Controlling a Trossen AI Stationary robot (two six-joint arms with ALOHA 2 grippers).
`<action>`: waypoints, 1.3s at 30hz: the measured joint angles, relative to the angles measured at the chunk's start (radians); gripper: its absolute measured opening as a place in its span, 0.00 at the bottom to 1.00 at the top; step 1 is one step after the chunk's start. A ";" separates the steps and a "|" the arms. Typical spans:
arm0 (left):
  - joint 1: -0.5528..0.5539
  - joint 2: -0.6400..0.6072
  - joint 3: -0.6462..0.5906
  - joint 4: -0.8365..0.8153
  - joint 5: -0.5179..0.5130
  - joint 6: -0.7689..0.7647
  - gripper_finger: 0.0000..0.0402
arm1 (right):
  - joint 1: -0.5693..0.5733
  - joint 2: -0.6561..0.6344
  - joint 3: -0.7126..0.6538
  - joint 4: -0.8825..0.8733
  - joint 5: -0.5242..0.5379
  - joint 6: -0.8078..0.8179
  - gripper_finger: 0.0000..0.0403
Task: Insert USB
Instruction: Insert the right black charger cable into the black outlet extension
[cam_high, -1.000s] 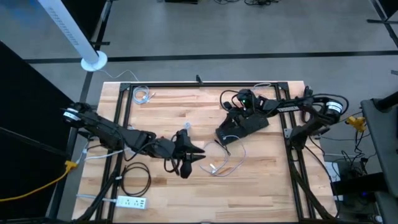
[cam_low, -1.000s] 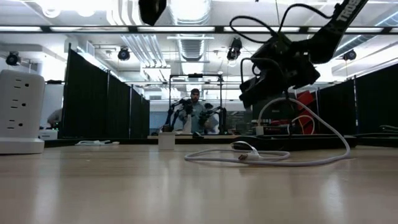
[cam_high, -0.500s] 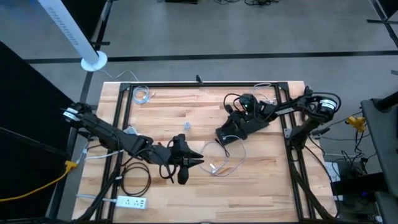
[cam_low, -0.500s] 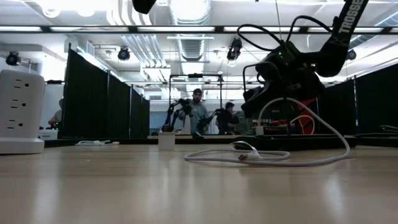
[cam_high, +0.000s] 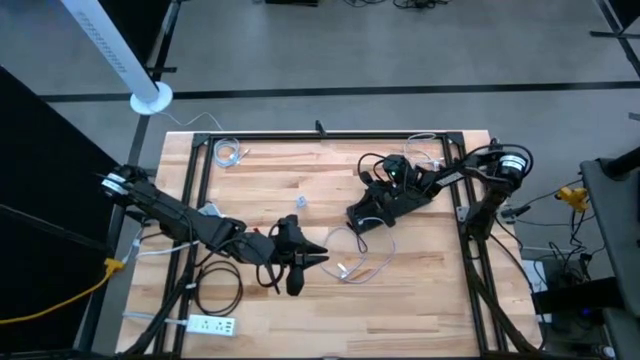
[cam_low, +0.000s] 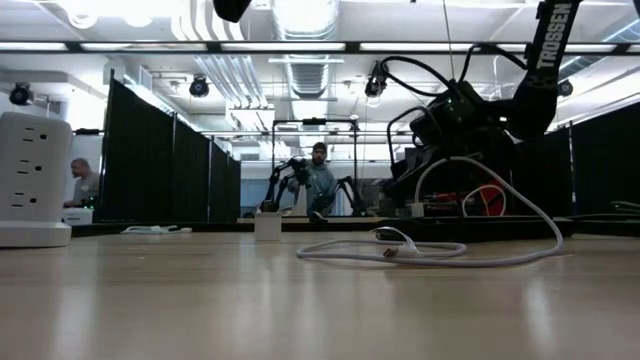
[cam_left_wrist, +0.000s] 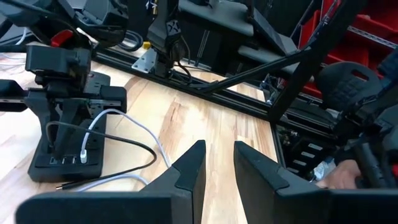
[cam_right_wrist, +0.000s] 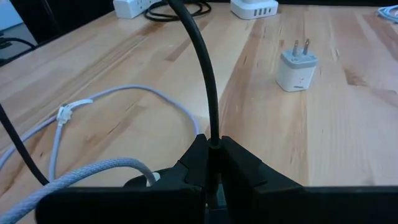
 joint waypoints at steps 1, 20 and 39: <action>0.000 0.000 0.000 0.000 0.000 0.000 0.16 | 0.000 0.002 -0.003 0.002 -0.001 -0.001 0.04; 0.000 0.001 -0.002 0.000 0.000 0.000 0.16 | 0.000 0.004 -0.029 0.022 -0.017 -0.005 0.04; -0.002 0.002 -0.002 0.001 0.001 -0.011 0.16 | 0.024 0.004 -0.079 0.094 0.008 -0.001 0.04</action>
